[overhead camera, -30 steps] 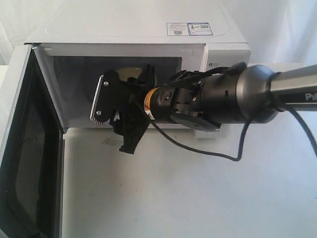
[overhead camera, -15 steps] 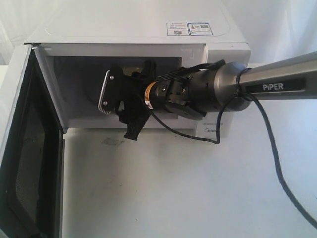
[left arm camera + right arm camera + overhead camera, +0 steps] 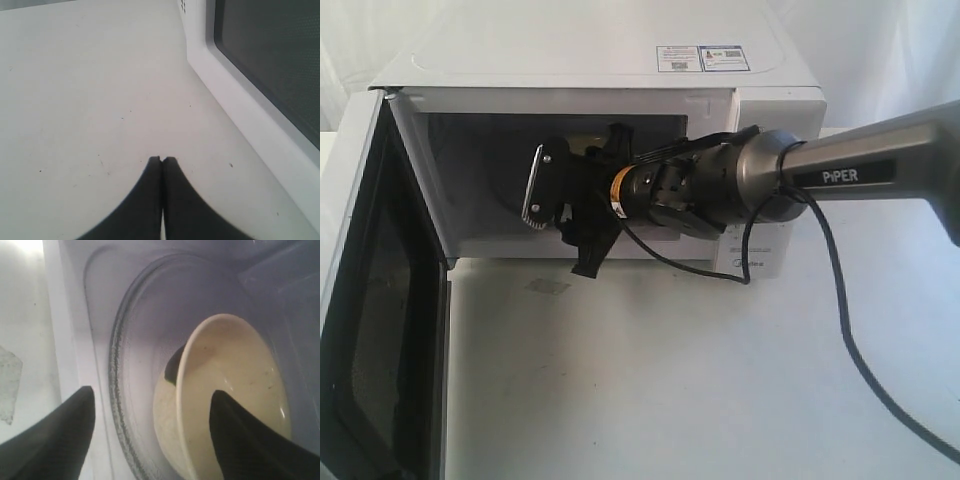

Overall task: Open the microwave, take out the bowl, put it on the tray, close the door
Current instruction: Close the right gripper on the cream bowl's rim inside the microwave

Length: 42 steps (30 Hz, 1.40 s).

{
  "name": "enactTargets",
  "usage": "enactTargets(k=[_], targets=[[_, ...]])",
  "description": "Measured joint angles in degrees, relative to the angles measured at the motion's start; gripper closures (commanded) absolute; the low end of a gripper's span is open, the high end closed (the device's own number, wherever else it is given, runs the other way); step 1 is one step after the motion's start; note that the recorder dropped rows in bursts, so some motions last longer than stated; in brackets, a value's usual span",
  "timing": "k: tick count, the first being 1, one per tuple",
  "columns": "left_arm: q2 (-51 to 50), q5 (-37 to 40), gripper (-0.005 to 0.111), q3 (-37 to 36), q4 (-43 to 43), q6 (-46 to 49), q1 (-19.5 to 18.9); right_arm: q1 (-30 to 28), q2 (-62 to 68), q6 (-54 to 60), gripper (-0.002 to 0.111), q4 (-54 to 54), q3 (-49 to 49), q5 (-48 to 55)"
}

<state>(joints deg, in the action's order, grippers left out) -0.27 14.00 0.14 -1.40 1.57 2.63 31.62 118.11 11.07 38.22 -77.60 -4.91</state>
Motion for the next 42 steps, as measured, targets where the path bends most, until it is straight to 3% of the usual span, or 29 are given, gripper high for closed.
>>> enactTargets(k=[42], targets=[[0.0, 0.0, 0.107, 0.0, 0.0, 0.0, 0.0, -2.0, 5.9, -0.5, 0.052, -2.3, -3.7, -5.0]])
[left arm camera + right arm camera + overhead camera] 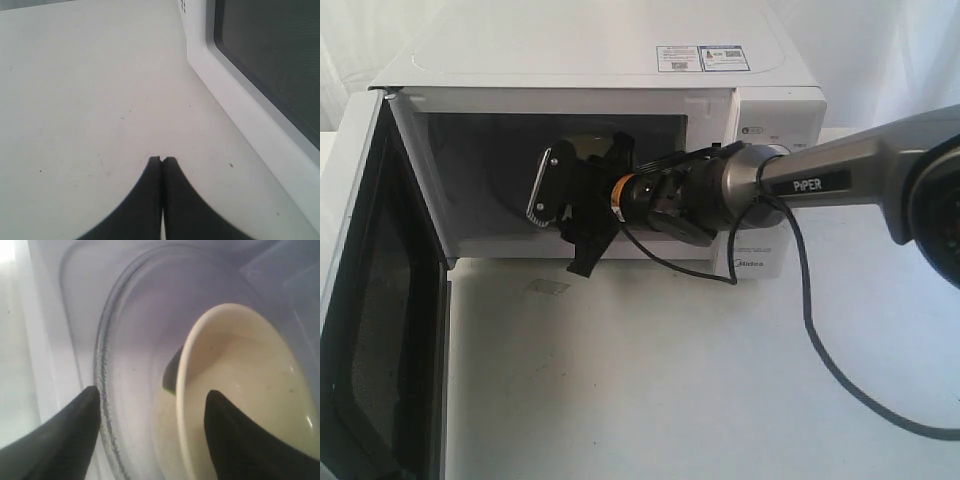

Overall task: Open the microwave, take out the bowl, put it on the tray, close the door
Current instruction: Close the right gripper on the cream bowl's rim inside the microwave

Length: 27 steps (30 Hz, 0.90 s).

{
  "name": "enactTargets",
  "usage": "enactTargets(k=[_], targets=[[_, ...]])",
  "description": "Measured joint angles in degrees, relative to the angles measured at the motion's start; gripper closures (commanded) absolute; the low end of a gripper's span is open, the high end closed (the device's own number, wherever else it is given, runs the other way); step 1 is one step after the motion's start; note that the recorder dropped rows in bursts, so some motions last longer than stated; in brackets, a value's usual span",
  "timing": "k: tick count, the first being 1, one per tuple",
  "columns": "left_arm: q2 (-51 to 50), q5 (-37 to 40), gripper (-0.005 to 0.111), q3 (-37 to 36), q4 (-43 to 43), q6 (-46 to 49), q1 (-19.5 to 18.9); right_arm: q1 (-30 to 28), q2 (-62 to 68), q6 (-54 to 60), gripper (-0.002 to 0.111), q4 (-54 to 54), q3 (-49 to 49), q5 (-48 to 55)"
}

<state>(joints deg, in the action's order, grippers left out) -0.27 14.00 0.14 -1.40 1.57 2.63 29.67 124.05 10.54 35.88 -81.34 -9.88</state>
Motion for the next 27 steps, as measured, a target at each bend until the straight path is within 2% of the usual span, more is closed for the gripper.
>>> enactTargets(k=[8, 18, 25, 27], targets=[[0.0, 0.0, 0.107, 0.0, 0.0, 0.0, 0.0, 0.0, 0.7, 0.0, 0.062, 0.0, -0.8, -0.4], [0.0, 0.0, 0.107, 0.0, 0.0, 0.0, 0.0, -0.1, 1.0, 0.0, 0.094, 0.0, -1.3, -0.4], [0.0, 0.0, 0.107, 0.0, 0.0, 0.0, 0.0, -0.1, 1.0, 0.0, 0.108, 0.0, -1.3, 0.3], [0.0, 0.0, 0.107, 0.0, 0.0, 0.0, 0.0, -0.1, 0.8, 0.0, 0.108, 0.0, -1.3, 1.2]])
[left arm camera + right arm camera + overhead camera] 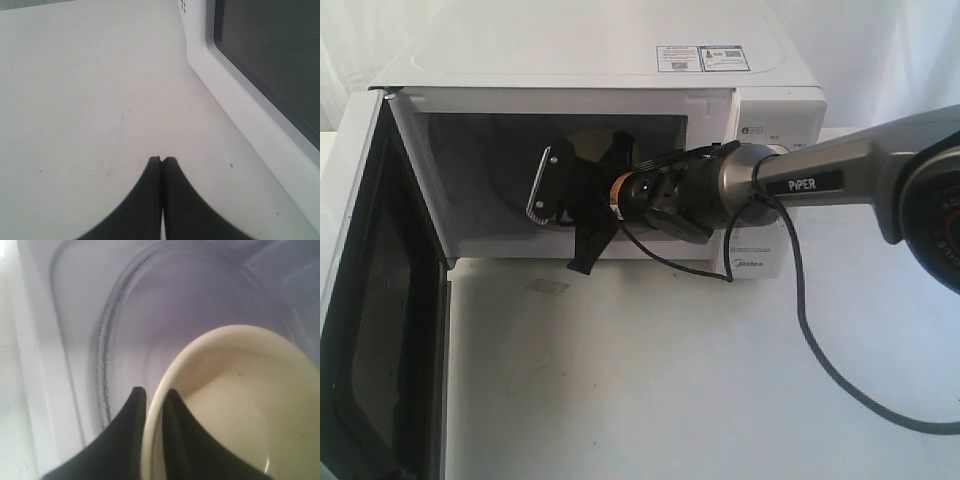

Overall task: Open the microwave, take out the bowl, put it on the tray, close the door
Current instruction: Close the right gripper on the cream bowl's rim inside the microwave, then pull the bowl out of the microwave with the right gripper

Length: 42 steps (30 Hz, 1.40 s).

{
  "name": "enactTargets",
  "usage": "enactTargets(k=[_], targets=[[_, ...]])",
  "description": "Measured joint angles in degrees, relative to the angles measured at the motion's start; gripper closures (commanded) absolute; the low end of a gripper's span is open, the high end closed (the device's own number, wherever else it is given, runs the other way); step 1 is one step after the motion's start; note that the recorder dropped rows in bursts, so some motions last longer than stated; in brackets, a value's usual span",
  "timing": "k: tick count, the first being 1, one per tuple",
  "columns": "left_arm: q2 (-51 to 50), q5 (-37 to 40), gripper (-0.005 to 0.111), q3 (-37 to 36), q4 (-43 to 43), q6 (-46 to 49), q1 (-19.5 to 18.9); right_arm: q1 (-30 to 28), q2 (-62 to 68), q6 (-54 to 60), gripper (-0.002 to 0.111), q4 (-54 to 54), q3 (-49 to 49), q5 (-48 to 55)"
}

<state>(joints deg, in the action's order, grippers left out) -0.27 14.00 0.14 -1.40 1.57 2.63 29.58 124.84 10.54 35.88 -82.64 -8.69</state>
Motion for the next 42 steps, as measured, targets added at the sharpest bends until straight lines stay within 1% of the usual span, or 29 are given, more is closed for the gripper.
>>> enactTargets(k=[8, 13, 21, 30, 39, 42], targets=[[0.0, 0.0, 0.107, 0.0, 0.0, 0.0, 0.0, 0.3, -2.0, 0.0, 0.108, 0.0, 0.0, 2.9], [0.0, 0.0, 0.107, 0.0, 0.0, 0.0, 0.0, 1.7, -4.4, 0.0, 0.108, 0.0, 0.0, 6.2], [0.0, 0.0, 0.107, 0.0, 0.0, 0.0, 0.0, 6.9, -8.4, 0.0, 0.108, -1.3, 0.1, 17.7], [0.0, 0.0, 0.107, 0.0, 0.0, 0.0, 0.0, 12.3, -15.0, 0.0, 0.108, -6.1, 6.5, 20.7], [0.0, 0.0, 0.107, 0.0, 0.0, 0.0, 0.0, 16.2, -22.4, 0.0, 0.108, -9.9, 14.4, 21.9], [0.0, 0.0, 0.107, 0.0, 0.0, 0.0, 0.0, 17.7, -25.4, 0.0, 0.108, -10.4, 16.4, 23.9]])
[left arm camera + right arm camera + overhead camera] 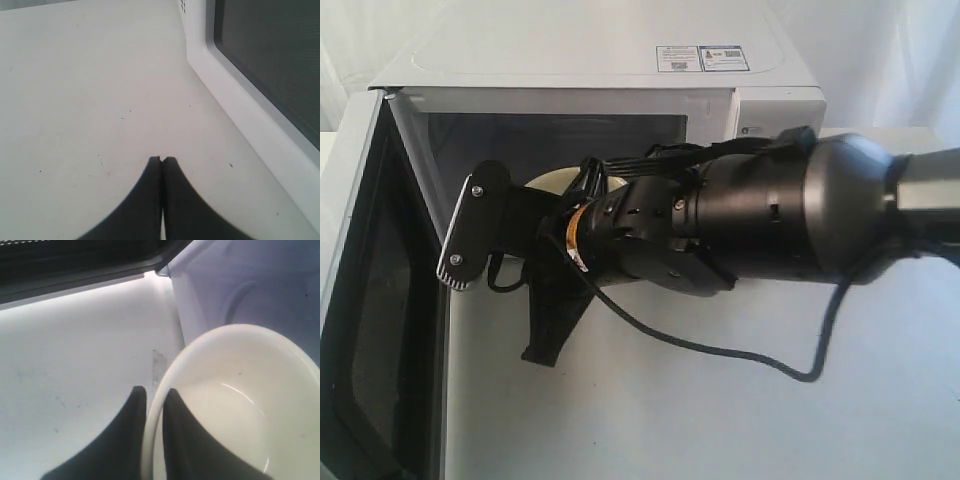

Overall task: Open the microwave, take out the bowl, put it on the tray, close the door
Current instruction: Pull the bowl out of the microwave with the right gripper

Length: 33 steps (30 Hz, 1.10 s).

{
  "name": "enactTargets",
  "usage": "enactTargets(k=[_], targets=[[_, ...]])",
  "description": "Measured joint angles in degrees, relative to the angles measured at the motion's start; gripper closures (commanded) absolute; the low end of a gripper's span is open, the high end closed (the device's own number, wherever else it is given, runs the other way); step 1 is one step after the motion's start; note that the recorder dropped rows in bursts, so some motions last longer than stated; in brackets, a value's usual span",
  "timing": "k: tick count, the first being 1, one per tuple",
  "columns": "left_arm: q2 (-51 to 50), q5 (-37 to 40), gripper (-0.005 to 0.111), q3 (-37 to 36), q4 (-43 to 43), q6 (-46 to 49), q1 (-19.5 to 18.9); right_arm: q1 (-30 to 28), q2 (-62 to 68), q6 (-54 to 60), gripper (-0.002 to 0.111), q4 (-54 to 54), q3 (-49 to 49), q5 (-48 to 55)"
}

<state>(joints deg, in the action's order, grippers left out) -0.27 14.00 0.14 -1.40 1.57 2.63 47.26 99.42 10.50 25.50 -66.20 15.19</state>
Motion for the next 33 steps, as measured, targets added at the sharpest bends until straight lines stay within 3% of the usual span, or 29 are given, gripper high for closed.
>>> enactTargets(k=[8, 14, 22, 33], targets=[[0.0, 0.0, 0.107, 0.0, 0.0, 0.0, 0.0, 2.4, -9.3, -0.5, 0.108, -2.4, 8.1, 7.9], [0.0, 0.0, 0.107, 0.0, 0.0, 0.0, 0.0, 1.6, -19.3, -5.4, 0.108, -4.0, 16.0, 8.2], [0.0, 0.0, 0.107, 0.0, 0.0, 0.0, 0.0, -4.7, -29.5, -8.5, 0.108, -4.0, 25.0, 11.4], [0.0, 0.0, 0.107, 0.0, 0.0, 0.0, 0.0, -14.2, -28.3, -11.8, 0.108, -2.8, 30.3, 8.2]])
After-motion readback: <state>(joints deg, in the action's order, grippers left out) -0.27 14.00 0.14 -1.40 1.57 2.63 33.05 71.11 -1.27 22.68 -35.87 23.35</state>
